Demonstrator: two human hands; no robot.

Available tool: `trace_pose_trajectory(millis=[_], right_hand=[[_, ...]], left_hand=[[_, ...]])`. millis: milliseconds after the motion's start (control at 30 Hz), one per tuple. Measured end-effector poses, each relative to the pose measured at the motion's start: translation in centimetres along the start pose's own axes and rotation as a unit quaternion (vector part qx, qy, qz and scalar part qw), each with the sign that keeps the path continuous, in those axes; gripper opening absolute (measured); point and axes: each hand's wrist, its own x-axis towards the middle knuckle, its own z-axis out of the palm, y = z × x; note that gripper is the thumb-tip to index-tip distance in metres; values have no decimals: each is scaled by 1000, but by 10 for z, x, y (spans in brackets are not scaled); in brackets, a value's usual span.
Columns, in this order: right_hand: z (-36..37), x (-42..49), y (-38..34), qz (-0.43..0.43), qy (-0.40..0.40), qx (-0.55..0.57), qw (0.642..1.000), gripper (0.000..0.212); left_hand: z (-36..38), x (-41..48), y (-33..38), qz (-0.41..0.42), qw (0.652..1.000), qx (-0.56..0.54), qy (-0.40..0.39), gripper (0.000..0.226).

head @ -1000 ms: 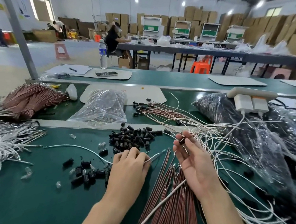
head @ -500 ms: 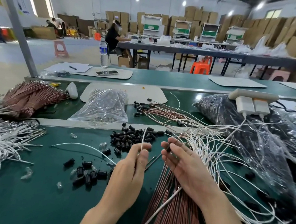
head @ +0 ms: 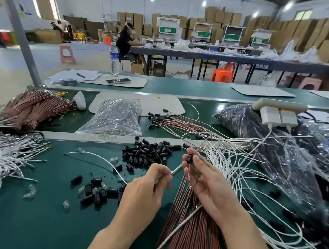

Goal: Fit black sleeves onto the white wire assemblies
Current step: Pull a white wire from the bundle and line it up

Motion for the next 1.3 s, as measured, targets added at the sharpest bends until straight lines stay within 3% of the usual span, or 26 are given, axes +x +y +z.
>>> trace_pose_trajectory(millis=[267,733,1300], right_hand=[[0,0,-1,5,14,1,1000,31],[1,-1,2,20,-4,-32,999,29],[1,1,7,19,-13,-52,998,25]], left_hand=[[0,-1,0,-6,998,-63,1,5],[4,-1,-4,-18,999,-36,7,17],[3,0,-4,-15,999,-34,36,13]])
